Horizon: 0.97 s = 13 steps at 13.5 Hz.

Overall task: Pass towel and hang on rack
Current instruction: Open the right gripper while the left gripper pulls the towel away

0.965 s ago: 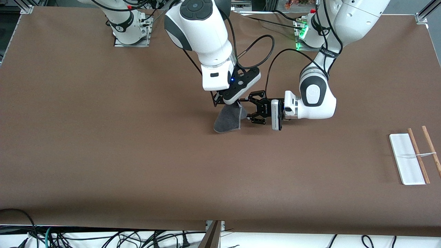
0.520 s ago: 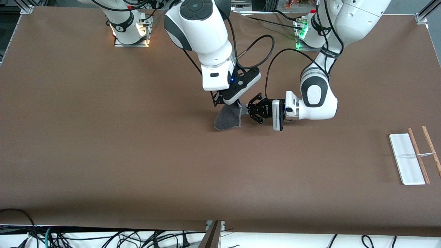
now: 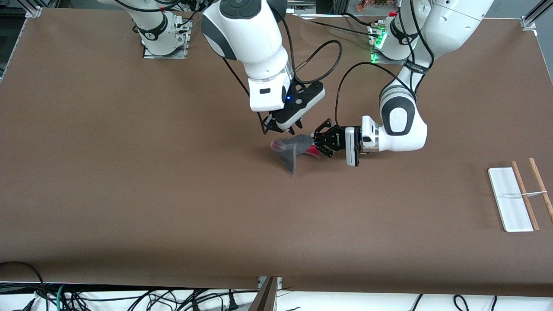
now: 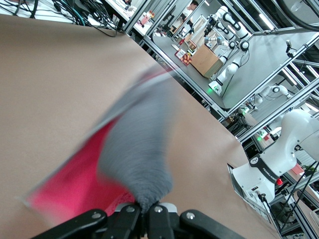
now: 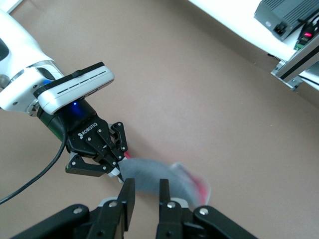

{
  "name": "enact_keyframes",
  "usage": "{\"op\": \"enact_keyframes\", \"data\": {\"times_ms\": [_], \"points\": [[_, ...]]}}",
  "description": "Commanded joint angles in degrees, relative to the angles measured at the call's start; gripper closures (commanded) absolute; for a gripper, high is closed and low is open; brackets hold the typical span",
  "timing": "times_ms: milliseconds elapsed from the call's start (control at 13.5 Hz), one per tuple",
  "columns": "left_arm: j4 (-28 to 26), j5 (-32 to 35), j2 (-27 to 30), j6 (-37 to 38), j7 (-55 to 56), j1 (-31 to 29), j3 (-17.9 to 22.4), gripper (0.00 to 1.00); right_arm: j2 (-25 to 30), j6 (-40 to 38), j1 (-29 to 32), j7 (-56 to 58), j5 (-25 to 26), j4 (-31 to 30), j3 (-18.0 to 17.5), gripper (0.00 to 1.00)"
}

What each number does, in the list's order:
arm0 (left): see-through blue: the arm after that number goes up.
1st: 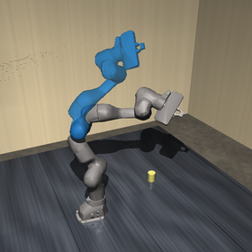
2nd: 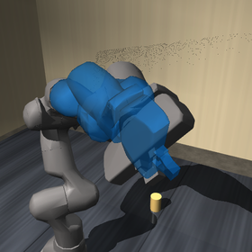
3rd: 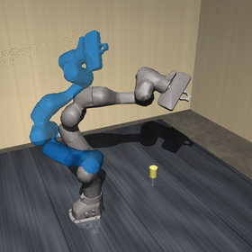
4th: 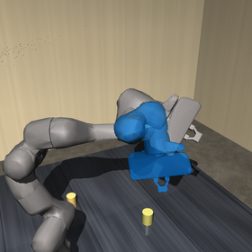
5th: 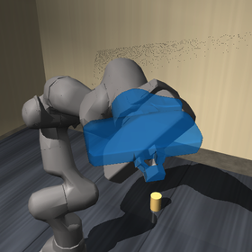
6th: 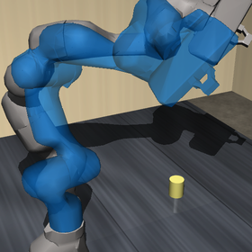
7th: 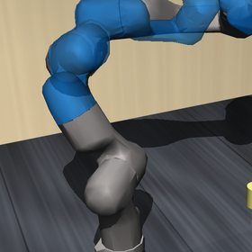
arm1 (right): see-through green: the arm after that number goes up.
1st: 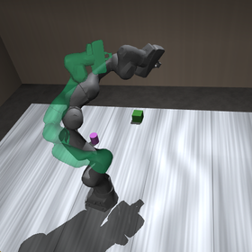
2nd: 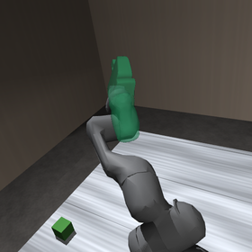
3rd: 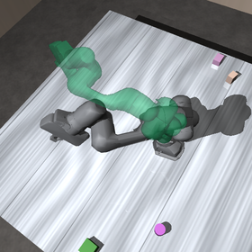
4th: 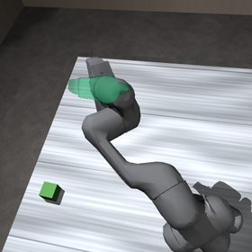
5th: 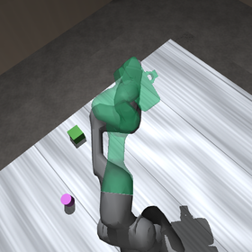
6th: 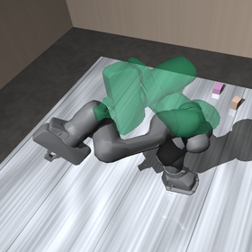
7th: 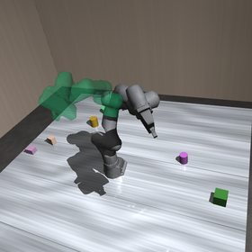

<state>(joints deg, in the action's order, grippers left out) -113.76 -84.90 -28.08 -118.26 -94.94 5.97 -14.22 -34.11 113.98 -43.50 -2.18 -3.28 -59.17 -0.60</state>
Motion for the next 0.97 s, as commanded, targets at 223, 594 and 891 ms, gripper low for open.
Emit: {"op": "enact_keyframes", "data": {"times_ms": [223,594,891], "points": [[2.1,4.8,2.9,2.0,5.8,-1.3,0.7,1.00,2.3,-2.0,1.6,0.7,-0.8,-0.5,0.8,0.00],[13.6,29.8,3.6,14.3,24.2,-9.6,0.8,1.00,4.0,-12.4,4.7,0.7,-0.8,-0.5,5.9,0.00],[24.5,48.7,2.6,27.9,31.7,-18.5,0.9,1.00,6.0,-21.8,8.1,0.8,-0.9,-0.9,11.4,0.00]]}}
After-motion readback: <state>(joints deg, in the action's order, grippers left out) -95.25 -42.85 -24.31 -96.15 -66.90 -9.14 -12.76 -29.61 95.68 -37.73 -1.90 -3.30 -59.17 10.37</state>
